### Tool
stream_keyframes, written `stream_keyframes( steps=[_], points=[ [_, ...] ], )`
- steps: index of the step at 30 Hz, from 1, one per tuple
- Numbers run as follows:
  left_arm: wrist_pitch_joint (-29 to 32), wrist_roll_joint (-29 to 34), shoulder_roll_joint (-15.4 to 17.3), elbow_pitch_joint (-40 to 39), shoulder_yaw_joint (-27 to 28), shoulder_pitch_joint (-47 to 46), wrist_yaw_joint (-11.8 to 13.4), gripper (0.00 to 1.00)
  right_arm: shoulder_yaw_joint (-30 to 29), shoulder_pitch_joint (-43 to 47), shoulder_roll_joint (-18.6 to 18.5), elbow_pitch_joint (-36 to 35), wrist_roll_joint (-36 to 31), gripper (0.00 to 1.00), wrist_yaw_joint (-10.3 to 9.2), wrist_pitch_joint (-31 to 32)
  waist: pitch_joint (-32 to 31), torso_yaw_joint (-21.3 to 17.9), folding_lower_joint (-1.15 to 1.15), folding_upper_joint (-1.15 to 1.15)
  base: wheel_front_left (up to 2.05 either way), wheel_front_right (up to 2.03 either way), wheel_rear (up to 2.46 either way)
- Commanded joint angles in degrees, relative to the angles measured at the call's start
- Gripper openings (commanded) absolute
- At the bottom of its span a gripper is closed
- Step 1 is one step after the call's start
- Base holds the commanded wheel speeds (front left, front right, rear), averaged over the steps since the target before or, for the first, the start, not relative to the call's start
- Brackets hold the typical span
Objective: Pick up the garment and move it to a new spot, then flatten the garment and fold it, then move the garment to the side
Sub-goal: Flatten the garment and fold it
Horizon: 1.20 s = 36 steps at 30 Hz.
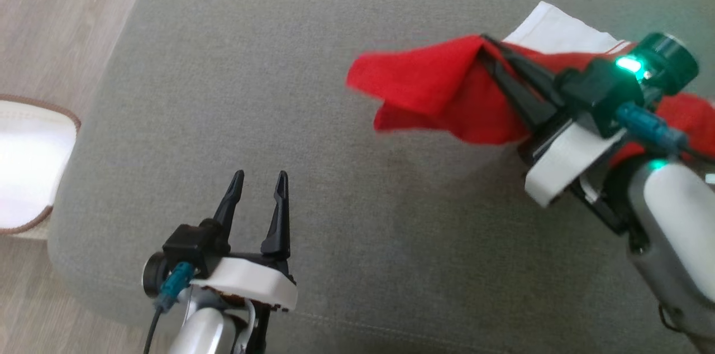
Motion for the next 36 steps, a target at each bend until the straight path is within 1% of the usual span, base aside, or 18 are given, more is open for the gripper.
stream_keyframes(
  steps=[1, 4, 7, 11, 15, 21, 22, 25, 26, 27, 28, 29, 33, 36],
  points=[
    [-0.7, -0.4, 0.0, -2.2, 1.4, -1.7, 0.2, 1.00, -0.6, 0.1, -0.8, -4.1, 0.7, 0.00, 0.37, 1.6, 0.5, 0.6, 0.00, 0.00, 0.00, 0.00, 0.00],
    [-0.7, -0.6, 0.0, -2.4, 1.2, -2.1, 0.2, 1.00, -0.6, -0.3, -1.3, -4.8, 1.2, 0.00, 0.37, 3.8, 1.5, 1.5, 0.00, 0.00, 0.00, 0.00, 0.00],
    [-0.7, -1.1, 0.0, -2.6, 0.7, -2.9, 0.2, 1.00, 0.3, -3.3, -1.3, -1.0, 2.2, 0.00, 0.37, 4.4, 2.8, 2.5, 0.00, 0.00, 0.00, 0.00, 0.00],
    [-0.7, -1.8, 0.0, -2.9, -0.4, -4.1, 0.4, 1.00, 1.6, -10.8, -1.5, 10.2, 3.0, 0.00, 0.37, 3.3, 4.7, 4.4, 0.00, 0.00, 0.00, 0.00, 0.00],
    [-0.7, -2.9, 0.0, -2.9, -1.9, -5.0, 0.9, 1.00, 2.8, -19.3, -2.3, 23.3, 2.4, 0.00, 0.37, 0.0, 6.5, 7.2, 0.00, 0.00, 0.00, 0.00, 0.00],
    [-0.7, -4.4, 0.0, -3.0, -3.4, -5.7, 1.6, 1.00, 3.7, -27.2, -2.9, 41.3, 1.7, 0.00, 0.37, -4.6, 8.8, 10.6, 0.00, 0.00, 0.00, 0.00, 0.00],
    [-0.7, -4.4, 0.0, -3.0, -3.4, -5.7, 1.6, 1.00, 3.7, -27.2, -2.9, 41.3, 1.7, 0.00, 0.37, -4.6, 8.8, 10.6, 0.00, 0.00, 0.00, 0.00, 0.00],
    [-0.7, -4.8, 0.0, -3.1, -3.8, -5.9, 1.9, 1.00, 3.9, -29.3, -2.4, 48.5, 1.2, 0.00, 0.37, -7.1, 9.5, 11.2, 0.00, 0.00, 0.00, 0.00, 0.00],
    [-0.7, -4.9, 0.0, -3.1, -3.9, -5.9, 2.0, 1.00, 3.9, -29.8, -2.2, 50.5, 0.9, 0.04, 0.37, -8.0, 9.6, 11.2, 0.00, 0.00, 0.00, 0.00, 0.00],
    [-0.7, -5.0, 0.0, -3.1, -4.0, -6.0, 2.1, 1.00, 3.6, -30.2, -1.9, 52.4, 0.6, 0.29, 0.37, -9.2, 9.7, 11.2, 0.00, 0.00, 0.00, 0.00, 0.00],
    [-0.7, -5.1, 0.0, -3.1, -4.0, -6.0, 2.3, 1.00, 3.5, -30.6, -1.7, 54.2, 0.0, 0.49, 0.37, -10.3, 9.8, 11.1, 0.00, 0.00, 0.00, 0.00, 0.00],
    [-0.7, -5.1, 0.0, -3.1, -4.0, -5.9, 2.4, 1.00, 3.1, -31.0, -1.5, 55.9, -0.7, 1.00, 0.37, -11.4, 9.9, 10.8, 0.00, 0.00, 0.00, 0.00, 0.00],
    [-0.7, -4.6, 0.0, -2.9, -3.5, -6.0, 2.4, 1.00, 1.3, -32.4, -0.2, 61.3, -2.3, 1.00, 0.37, -15.6, 9.4, 8.7, 0.00, 0.00, 0.00, 0.00, 0.00],
    [-0.7, -3.9, 0.0, -2.5, -3.0, -5.7, 2.1, 1.00, 2.1, -32.3, 1.6, 62.5, -2.2, 1.00, 0.37, -18.7, 8.4, 6.4, 0.00, 0.00, 0.00, 0.00, 0.00]
  ],
)
